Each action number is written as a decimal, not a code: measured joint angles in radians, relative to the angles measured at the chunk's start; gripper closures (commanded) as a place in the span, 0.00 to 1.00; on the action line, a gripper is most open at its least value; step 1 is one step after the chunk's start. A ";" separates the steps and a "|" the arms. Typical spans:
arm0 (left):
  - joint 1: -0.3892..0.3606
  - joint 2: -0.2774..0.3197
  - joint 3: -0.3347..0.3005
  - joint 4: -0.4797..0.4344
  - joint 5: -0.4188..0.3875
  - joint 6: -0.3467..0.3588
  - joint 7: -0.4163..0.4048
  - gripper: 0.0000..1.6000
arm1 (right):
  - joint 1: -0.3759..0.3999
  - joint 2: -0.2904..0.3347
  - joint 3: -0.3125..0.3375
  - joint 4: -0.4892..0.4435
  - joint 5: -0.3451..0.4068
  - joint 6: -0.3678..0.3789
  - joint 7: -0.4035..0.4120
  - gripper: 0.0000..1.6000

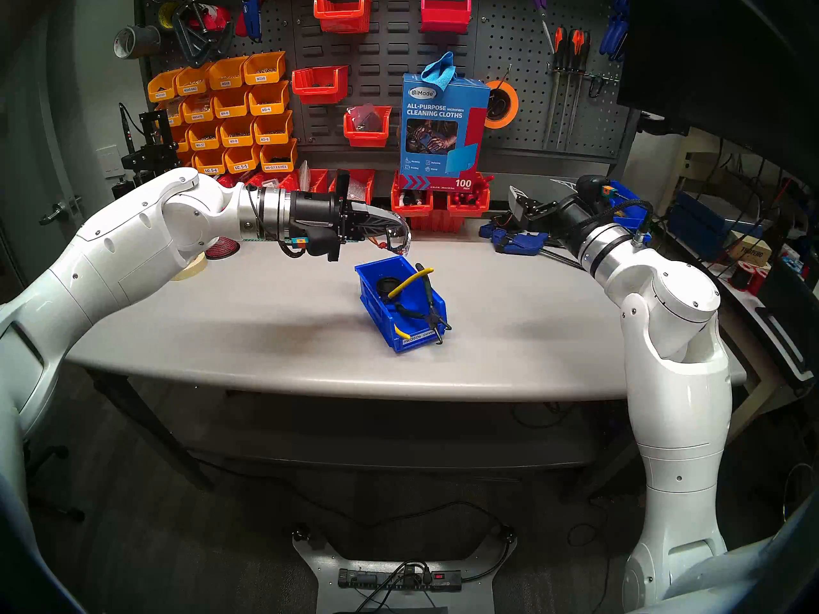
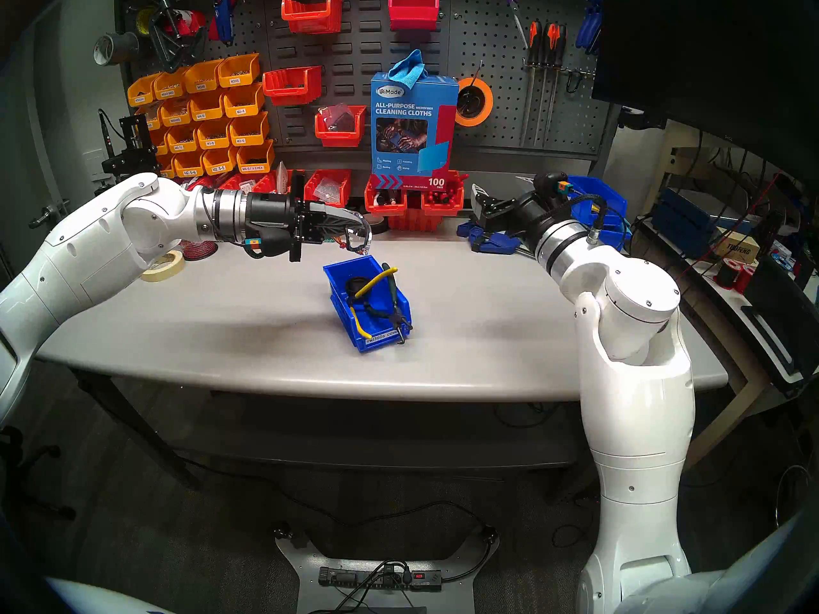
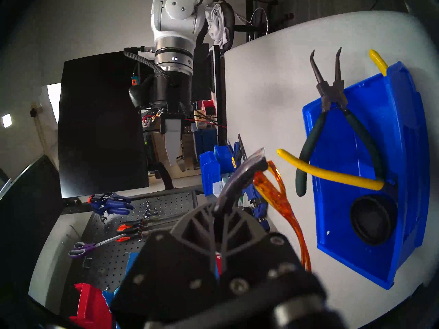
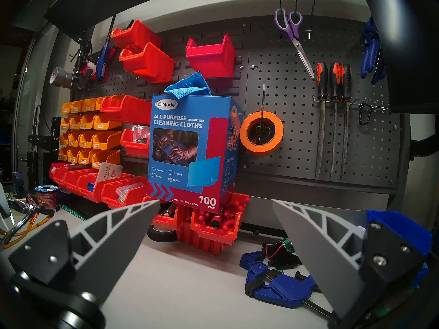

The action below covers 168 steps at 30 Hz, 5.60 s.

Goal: Take out tools from the storage box

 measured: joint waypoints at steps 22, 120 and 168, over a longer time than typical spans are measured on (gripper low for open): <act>0.159 0.161 0.077 0.048 0.145 0.000 0.274 1.00 | 0.002 -0.008 0.004 0.000 -0.009 0.004 0.008 0.00; -0.408 0.087 0.445 0.021 -0.064 0.000 -0.368 0.00 | 0.010 -0.047 0.026 0.000 -0.053 0.012 0.048 0.00; -0.209 0.111 0.599 -0.253 -1.522 0.522 -0.241 0.00 | 0.012 -0.067 0.036 0.001 -0.077 0.013 0.069 0.00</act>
